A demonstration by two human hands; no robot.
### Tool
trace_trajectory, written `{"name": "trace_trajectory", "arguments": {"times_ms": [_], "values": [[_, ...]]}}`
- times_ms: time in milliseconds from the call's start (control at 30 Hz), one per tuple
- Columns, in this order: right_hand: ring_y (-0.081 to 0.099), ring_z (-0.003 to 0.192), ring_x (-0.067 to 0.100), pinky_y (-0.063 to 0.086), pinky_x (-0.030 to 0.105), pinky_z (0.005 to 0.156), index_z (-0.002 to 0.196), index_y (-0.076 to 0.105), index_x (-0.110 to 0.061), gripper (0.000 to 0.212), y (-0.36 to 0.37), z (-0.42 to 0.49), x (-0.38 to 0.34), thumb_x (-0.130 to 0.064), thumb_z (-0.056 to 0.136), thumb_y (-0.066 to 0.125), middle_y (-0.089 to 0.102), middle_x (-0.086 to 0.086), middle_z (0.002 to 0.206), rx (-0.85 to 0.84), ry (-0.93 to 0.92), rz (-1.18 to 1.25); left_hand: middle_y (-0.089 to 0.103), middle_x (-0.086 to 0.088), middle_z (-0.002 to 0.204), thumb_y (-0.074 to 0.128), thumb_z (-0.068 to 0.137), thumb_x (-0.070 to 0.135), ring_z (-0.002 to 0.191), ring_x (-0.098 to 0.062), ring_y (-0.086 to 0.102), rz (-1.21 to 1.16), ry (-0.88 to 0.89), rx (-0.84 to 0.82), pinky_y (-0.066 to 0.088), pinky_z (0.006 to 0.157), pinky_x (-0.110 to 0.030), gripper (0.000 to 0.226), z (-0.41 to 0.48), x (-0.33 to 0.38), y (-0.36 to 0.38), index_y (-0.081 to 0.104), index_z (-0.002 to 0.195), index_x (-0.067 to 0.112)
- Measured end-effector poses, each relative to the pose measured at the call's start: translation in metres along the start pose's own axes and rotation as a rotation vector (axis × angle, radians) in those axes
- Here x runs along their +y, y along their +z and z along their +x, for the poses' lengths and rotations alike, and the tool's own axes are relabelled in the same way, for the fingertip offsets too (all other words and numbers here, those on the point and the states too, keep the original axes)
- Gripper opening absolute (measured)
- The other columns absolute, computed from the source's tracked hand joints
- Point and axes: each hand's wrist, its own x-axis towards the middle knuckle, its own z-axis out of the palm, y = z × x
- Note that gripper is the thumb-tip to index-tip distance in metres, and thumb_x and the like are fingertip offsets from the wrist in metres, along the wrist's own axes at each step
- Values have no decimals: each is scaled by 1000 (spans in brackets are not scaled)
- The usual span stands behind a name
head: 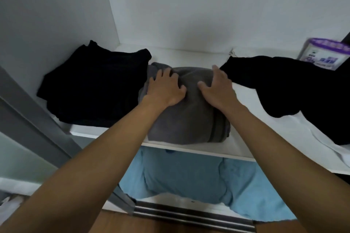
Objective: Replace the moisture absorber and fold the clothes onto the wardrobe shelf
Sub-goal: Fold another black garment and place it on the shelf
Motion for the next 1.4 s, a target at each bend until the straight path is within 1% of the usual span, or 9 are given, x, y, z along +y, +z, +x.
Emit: {"name": "trace_trajectory", "arguments": {"times_ms": [267,467,733,867,933,1033,1133,1300,1400], "values": [[17,149,33,23,53,115,153,28,-24,61,29,5,7,-55,100,32,15,9,165,-82,-18,-88,29,-9,160,38,95,42,149,-33,18,-4,-22,-85,9,120,-58,57,2,-11,0,44,143,13],[50,129,20,36,17,98,135,57,-14,37,-15,1,30,-26,101,51,55,4,140,-100,-57,208,18,-12,164,50,90,26,151,-38,6,145,124,22,6,121,-58,56,9,21,-20,44,144,11],[61,113,17,37,20,93,112,70,-16,21,-163,-32,168,-16,92,64,68,-3,113,234,220,103,51,-3,143,52,93,15,124,-23,53,-348,296,-187,42,92,-29,42,22,142,-2,55,135,17],[55,125,27,39,31,102,133,56,-9,53,-217,-46,235,-32,88,72,59,11,136,210,422,-20,56,-7,136,60,91,26,116,-24,56,-362,283,-263,47,93,-34,46,42,196,21,53,135,12],[52,128,28,39,32,104,141,48,-9,70,-225,-54,257,-40,85,75,54,12,141,100,493,-22,62,-8,122,65,89,36,98,-21,59,-442,221,-310,49,75,-32,54,51,225,33,51,134,11],[51,128,27,41,34,107,140,49,-16,77,-220,-61,273,-52,78,77,55,7,140,-18,435,-83,58,0,118,69,87,47,97,-20,60,-522,110,-368,47,63,-28,64,57,265,49,47,138,17],[43,133,27,39,44,108,136,52,-27,83,-214,-65,277,-71,68,71,51,0,140,-131,331,-263,64,0,102,67,90,45,99,-22,64,-404,149,-342,44,71,-27,34,61,298,64,62,108,18],[42,125,21,40,45,104,115,54,-31,55,-234,-52,293,-60,73,74,49,-5,126,-192,194,-265,53,5,59,70,88,43,56,-14,52,-422,120,-275,40,53,-27,38,65,341,56,53,63,20],[42,125,23,36,49,103,109,54,-33,41,-233,-45,303,-57,80,69,50,-6,126,-119,168,-278,66,-5,73,63,93,26,77,-26,67,-447,92,-206,55,74,-39,27,68,353,52,62,71,10]]}}
